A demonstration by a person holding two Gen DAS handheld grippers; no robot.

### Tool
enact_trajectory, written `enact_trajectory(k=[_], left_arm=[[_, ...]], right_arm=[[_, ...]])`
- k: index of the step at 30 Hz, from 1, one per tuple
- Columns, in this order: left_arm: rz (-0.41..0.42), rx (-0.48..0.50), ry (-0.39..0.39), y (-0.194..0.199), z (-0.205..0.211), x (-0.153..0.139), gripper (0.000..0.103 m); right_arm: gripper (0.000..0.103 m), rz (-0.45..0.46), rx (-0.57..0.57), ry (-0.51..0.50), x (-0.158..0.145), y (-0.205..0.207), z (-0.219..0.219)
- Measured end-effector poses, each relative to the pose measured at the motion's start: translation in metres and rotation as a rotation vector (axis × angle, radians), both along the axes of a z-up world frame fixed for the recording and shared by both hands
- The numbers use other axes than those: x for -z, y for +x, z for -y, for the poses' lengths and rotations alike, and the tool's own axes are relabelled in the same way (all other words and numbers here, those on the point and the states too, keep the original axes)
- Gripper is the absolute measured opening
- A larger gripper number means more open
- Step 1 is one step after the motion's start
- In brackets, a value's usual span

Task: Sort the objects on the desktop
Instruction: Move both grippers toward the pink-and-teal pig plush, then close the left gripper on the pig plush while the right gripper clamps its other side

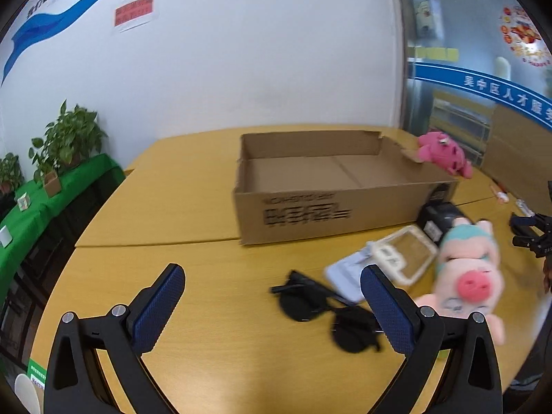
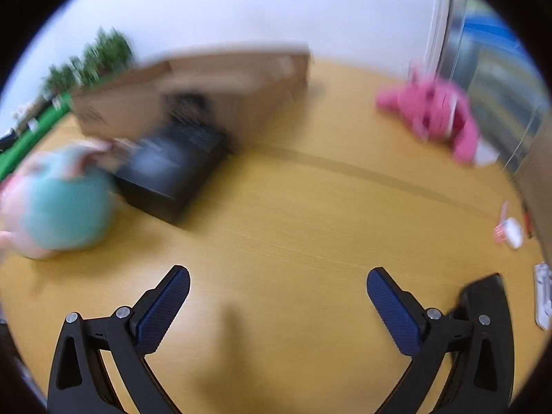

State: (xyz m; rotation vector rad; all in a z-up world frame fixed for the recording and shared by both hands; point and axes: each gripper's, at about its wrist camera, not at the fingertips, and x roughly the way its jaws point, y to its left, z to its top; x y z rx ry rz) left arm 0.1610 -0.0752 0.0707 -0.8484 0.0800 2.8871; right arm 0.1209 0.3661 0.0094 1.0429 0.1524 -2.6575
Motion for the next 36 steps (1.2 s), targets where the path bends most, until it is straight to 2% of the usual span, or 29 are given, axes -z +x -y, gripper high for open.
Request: enact_trajectory(k=[3, 6, 9, 12, 13, 14, 15, 16, 17, 18, 19, 21, 22, 23, 24, 27, 31, 34, 36], left_arm=[[0.007, 0.061, 0.033, 0.01, -0.026, -0.009, 0.103], [0.004, 0.122, 0.08, 0.02, -0.049, -0.011, 0.103], [0.011, 0.193, 0.11, 0.025, -0.068, -0.012, 0.103], [0.037, 0.234, 0.124, 0.027, -0.082, -0.008, 0.102], [0.041, 0.254, 0.144, 0.029, -0.085, -0.007, 0.092], [0.054, 0.271, 0.165, 0.03, -0.087, -0.007, 0.07], [0.082, 0.293, 0.19, 0.03, -0.088, -0.005, 0.055], [0.118, 0.31, 0.211, 0.027, -0.09, -0.002, 0.029], [0.142, 0.316, 0.223, 0.025, -0.091, 0.001, 0.022], [0.164, 0.33, 0.233, 0.023, -0.094, 0.004, 0.022], [0.167, 0.348, 0.234, 0.022, -0.098, 0.005, 0.023], [0.155, 0.364, 0.228, 0.021, -0.106, 0.005, 0.046], [0.146, 0.38, 0.226, 0.02, -0.111, 0.005, 0.078], [0.134, 0.385, 0.223, 0.019, -0.115, 0.003, 0.101], [0.115, 0.392, 0.222, 0.019, -0.12, 0.001, 0.103], [0.127, 0.451, 0.237, 0.01, -0.133, 0.001, 0.103], [0.216, 0.471, 0.246, -0.01, -0.144, 0.017, 0.103], [0.277, 0.492, 0.282, -0.02, -0.147, 0.031, 0.102], [0.321, 0.515, 0.279, -0.024, -0.151, 0.041, 0.101]], right_arm=[[0.102, -0.055, -0.044, -0.128, -0.027, 0.037, 0.022], [0.102, -0.11, 0.025, -0.166, -0.047, 0.055, 0.034], [0.103, -0.101, 0.007, -0.285, -0.056, 0.055, 0.037], [0.102, -0.073, 0.017, -0.283, -0.058, 0.05, 0.052], [0.102, -0.06, 0.016, -0.28, -0.056, 0.049, 0.056], [0.101, -0.042, 0.025, -0.281, -0.053, 0.048, 0.06], [0.098, -0.03, 0.036, -0.284, -0.05, 0.047, 0.063], [0.083, -0.022, 0.036, -0.286, -0.048, 0.047, 0.066], [0.06, -0.015, 0.03, -0.284, -0.045, 0.047, 0.07], [0.052, -0.013, 0.025, -0.281, -0.044, 0.049, 0.075], [0.05, -0.011, 0.02, -0.286, -0.043, 0.05, 0.078], [0.05, 0.008, -0.027, -0.339, -0.041, 0.053, 0.082], [0.058, 0.027, -0.051, -0.364, -0.039, 0.052, 0.085], [0.076, 0.052, -0.07, -0.383, -0.037, 0.051, 0.087], [0.083, 0.081, -0.078, -0.392, -0.033, 0.048, 0.089], [0.084, 0.113, -0.071, -0.4, -0.026, 0.04, 0.092], [0.084, 0.159, -0.055, -0.455, -0.017, 0.02, 0.089], [0.084, 0.222, -0.031, -0.492, -0.004, 0.0, 0.089], [0.084, 0.264, -0.038, -0.524, 0.007, -0.011, 0.093]])
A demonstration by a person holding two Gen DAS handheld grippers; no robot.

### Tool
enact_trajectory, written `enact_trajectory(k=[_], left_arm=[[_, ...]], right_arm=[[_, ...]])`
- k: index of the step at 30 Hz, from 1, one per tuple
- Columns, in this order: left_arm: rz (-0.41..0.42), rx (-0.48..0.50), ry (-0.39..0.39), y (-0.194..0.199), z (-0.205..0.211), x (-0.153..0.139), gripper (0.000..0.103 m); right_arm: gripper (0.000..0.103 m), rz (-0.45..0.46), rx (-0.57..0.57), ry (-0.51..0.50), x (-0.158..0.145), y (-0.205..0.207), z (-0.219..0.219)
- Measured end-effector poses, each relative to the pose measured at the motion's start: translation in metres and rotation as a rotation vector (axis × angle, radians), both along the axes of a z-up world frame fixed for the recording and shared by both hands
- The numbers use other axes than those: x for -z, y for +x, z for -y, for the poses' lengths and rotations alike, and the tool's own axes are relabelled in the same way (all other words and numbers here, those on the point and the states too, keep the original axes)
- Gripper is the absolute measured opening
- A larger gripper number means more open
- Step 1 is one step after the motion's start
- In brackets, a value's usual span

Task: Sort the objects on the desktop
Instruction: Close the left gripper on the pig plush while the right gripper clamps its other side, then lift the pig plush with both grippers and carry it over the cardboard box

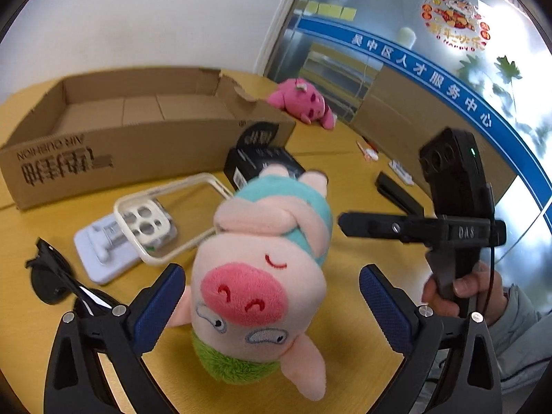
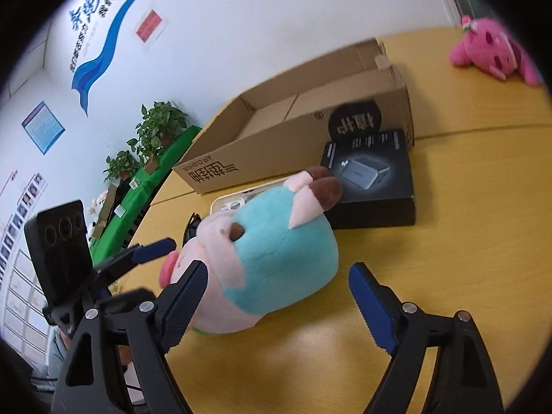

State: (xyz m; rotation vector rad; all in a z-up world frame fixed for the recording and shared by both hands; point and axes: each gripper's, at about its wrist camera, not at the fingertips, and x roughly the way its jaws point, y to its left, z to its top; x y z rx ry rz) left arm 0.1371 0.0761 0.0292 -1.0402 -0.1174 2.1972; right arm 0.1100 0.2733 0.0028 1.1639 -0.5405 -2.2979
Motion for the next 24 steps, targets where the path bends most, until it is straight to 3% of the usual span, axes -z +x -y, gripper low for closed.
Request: enact_trajectory(k=[4, 6, 10, 17, 21, 24], left_arm=[[0.029, 0.047, -0.042, 0.003, -0.011, 0.016, 0.098], [0.04, 0.095, -0.018, 0.008, -0.013, 0.014, 0.098], [0.079, 0.192, 0.018, 0.016, -0.016, 0.012, 0.096], [0.126, 0.082, 0.086, -0.007, -0.005, 0.015, 0.096], [0.174, 0.127, 0.077, -0.013, -0.019, 0.03, 0.094], [0.202, 0.137, 0.02, -0.011, -0.028, 0.043, 0.088]], right_arm=[[0.087, 0.034, -0.055, 0.002, 0.013, -0.013, 0.022], [0.092, 0.024, -0.054, 0.044, 0.015, -0.017, 0.029], [0.097, 0.044, -0.049, 0.013, 0.02, -0.026, 0.018], [0.098, 0.046, -0.058, 0.022, 0.018, -0.025, 0.011], [0.098, 0.081, -0.085, -0.033, 0.022, -0.03, 0.016], [0.098, 0.104, -0.104, -0.052, 0.027, -0.032, 0.025]])
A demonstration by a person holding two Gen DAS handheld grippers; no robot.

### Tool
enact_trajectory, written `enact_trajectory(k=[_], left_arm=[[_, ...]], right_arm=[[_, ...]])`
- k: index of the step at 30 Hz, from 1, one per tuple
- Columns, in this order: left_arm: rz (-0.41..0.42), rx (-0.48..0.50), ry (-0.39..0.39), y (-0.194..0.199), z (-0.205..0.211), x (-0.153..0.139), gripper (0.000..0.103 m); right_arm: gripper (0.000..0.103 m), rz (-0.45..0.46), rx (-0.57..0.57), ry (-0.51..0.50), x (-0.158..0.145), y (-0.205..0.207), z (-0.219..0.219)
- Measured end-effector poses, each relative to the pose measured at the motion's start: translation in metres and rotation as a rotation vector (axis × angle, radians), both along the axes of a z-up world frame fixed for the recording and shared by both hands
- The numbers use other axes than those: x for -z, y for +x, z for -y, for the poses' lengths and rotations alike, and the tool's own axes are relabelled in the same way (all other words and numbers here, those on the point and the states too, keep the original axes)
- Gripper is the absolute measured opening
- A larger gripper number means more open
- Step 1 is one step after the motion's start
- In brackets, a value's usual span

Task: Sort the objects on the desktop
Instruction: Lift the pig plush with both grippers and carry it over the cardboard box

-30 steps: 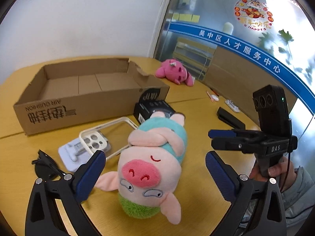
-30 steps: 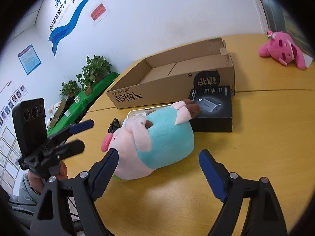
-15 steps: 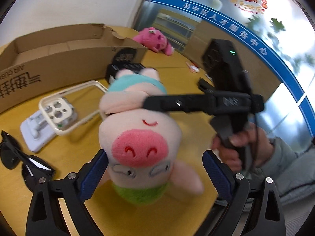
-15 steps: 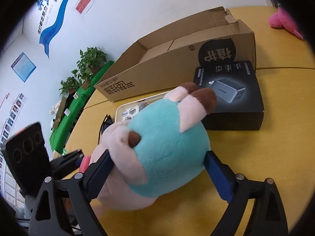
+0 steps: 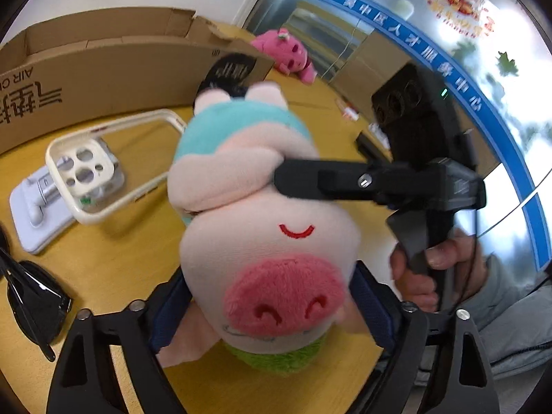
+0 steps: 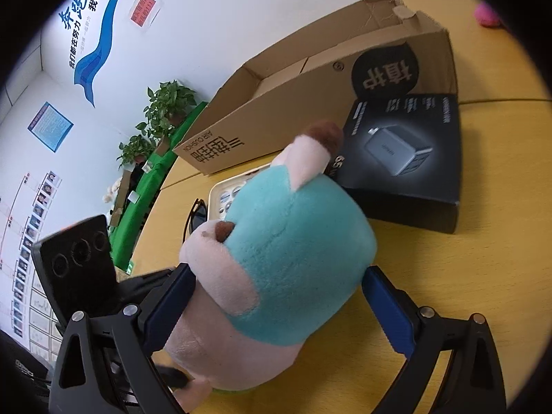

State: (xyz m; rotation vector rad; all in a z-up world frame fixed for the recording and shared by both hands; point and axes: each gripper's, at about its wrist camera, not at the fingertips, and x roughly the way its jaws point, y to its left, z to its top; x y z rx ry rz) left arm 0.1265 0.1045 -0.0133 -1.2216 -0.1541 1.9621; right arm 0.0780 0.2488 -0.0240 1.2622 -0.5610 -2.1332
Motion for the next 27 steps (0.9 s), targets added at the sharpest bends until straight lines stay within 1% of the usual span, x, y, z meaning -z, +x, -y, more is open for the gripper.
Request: enact_trajectory(k=[4, 7, 12, 16, 19, 23, 26, 27], left_arm=[[0.05, 0.011, 0.042, 0.002, 0.011, 0.007, 0.084], [0.074, 0.01, 0.058, 0.003, 0.016, 0.009, 0.084], [0.101, -0.002, 0.083, 0.002, 0.02, 0.013, 0.085], [0.118, -0.016, 0.102, 0.001, 0.023, 0.014, 0.083], [0.101, -0.04, 0.103, 0.002, 0.025, 0.01, 0.079], [0.052, -0.048, 0.102, 0.006, 0.03, -0.002, 0.078], [-0.011, -0.039, 0.115, 0.01, 0.034, -0.02, 0.078], [-0.044, -0.036, 0.119, 0.011, 0.034, -0.029, 0.078]], right_arm=[[0.098, 0.01, -0.05, -0.002, -0.002, 0.003, 0.013], [0.098, 0.008, -0.08, 0.006, -0.005, 0.005, 0.016], [0.098, 0.027, -0.057, -0.003, -0.001, 0.001, 0.011], [0.097, 0.0, -0.074, 0.043, -0.004, -0.001, 0.025], [0.092, -0.018, -0.083, 0.064, -0.008, -0.001, 0.034], [0.087, -0.062, -0.084, 0.083, -0.02, 0.004, 0.037], [0.087, -0.128, -0.076, 0.091, -0.044, 0.009, 0.038], [0.087, -0.153, -0.073, 0.091, -0.051, 0.01, 0.038]])
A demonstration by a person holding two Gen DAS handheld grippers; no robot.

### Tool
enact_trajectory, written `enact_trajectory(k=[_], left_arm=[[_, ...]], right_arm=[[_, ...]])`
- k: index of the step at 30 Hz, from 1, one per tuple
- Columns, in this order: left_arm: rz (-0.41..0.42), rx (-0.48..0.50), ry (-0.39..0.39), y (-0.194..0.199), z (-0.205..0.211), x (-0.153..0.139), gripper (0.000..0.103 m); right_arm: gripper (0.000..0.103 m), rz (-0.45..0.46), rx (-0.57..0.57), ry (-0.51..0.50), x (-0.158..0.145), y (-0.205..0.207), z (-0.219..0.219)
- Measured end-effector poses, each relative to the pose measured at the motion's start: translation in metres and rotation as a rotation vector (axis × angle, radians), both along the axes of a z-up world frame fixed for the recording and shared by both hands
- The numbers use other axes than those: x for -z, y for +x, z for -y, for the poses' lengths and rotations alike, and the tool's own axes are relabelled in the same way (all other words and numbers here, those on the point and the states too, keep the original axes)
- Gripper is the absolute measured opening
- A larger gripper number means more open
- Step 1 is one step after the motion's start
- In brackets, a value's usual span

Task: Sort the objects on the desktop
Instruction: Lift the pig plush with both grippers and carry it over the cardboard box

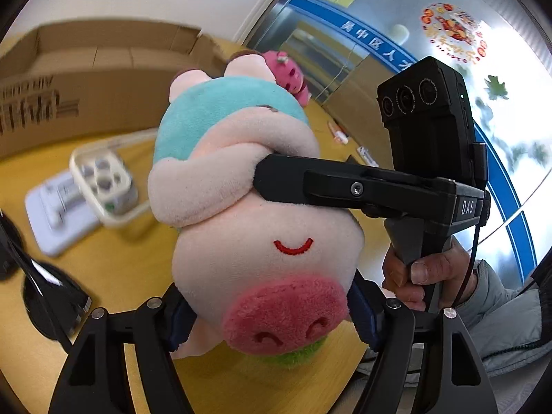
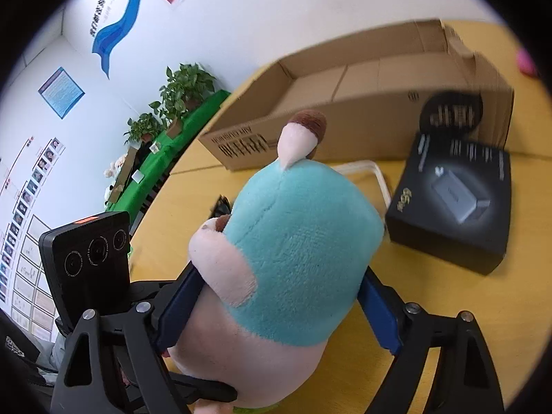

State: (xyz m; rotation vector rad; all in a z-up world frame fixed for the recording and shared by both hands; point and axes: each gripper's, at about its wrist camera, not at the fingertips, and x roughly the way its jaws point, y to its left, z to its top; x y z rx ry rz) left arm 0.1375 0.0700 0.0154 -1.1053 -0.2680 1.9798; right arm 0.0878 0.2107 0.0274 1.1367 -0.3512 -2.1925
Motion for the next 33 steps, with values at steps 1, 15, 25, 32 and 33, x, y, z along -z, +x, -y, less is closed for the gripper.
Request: enact_trajectory(k=[1, 15, 25, 32, 33], left_arm=[[-0.04, 0.001, 0.006, 0.002, 0.001, -0.01, 0.078], [-0.397, -0.044, 0.01, 0.028, 0.028, -0.083, 0.078], [-0.41, -0.044, 0.022, 0.024, 0.039, -0.083, 0.078], [-0.401, -0.061, 0.025, 0.011, 0.037, -0.087, 0.078], [-0.397, -0.064, 0.029, 0.007, 0.039, -0.087, 0.078]], right_arm=[[0.087, -0.027, 0.003, -0.003, -0.008, 0.002, 0.0], [0.087, -0.394, -0.063, -0.037, -0.101, 0.021, 0.016], [0.087, -0.402, -0.063, -0.047, -0.103, 0.017, 0.02], [0.087, -0.412, -0.079, -0.043, -0.105, 0.008, 0.026], [0.087, -0.416, -0.085, -0.037, -0.106, 0.005, 0.029]])
